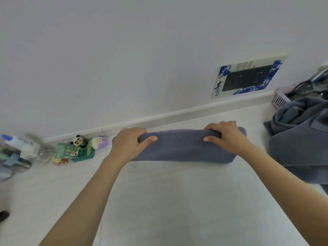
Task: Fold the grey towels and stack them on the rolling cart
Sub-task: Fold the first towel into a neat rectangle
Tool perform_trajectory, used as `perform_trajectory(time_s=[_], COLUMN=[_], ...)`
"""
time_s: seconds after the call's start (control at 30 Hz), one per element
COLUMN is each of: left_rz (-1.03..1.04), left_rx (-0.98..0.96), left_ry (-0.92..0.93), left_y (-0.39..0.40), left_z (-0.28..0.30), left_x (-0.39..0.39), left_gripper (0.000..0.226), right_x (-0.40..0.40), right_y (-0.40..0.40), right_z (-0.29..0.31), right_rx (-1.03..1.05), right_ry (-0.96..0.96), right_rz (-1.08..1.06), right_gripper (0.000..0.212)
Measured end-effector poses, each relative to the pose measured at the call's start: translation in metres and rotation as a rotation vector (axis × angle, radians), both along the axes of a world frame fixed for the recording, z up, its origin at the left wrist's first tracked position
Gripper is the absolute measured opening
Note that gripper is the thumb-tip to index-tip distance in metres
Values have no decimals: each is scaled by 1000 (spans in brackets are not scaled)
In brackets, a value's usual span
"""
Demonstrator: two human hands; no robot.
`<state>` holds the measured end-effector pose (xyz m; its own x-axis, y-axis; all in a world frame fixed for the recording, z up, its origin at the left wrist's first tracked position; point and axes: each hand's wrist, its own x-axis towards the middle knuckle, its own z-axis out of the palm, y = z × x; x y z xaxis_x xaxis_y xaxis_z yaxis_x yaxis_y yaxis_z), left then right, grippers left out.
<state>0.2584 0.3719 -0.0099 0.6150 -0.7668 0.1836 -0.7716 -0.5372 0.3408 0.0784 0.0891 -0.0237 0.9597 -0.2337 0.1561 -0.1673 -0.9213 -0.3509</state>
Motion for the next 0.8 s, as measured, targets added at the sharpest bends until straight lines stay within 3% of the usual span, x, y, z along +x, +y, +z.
perform_trajectory(time_s=[0.07, 0.17, 0.3, 0.37, 0.5, 0.63, 0.7, 0.73, 0.8], left_rz=[-59, -48, -88, -82, 58, 132, 137, 129, 103], left_rx=[-58, -3, 144, 129, 10, -71, -1, 83, 286], left_ry=[-150, -256, -219, -186, -14, 71, 26, 65, 153], left_y=[7, 26, 64, 78, 77, 49, 27, 15, -2], left_z=[0, -38, -112, -131, -119, -101, -103, -104, -117], left_x=[-15, -48, -108, -129, -138, -137, -138, -140, -145], left_gripper=[48, 57, 63, 59, 57, 44, 43, 52, 70], right_x=[-12, -44, -90, -105, -114, -103, -89, -81, -63], right_y=[9, 29, 58, 69, 79, 94, 104, 111, 122], right_z=[-4, -29, -75, -89, -87, -84, -91, -95, -104], right_rx=[-125, -186, -2, 28, 19, 19, -12, -14, 9], right_ry=[-165, -171, 352, 412, 413, 304, 164, 109, 157], right_rz=[66, 95, 99, 97, 44, -30, -72, -88, -76], right_gripper=[47, 41, 62, 67, 79, 73, 58, 53, 55])
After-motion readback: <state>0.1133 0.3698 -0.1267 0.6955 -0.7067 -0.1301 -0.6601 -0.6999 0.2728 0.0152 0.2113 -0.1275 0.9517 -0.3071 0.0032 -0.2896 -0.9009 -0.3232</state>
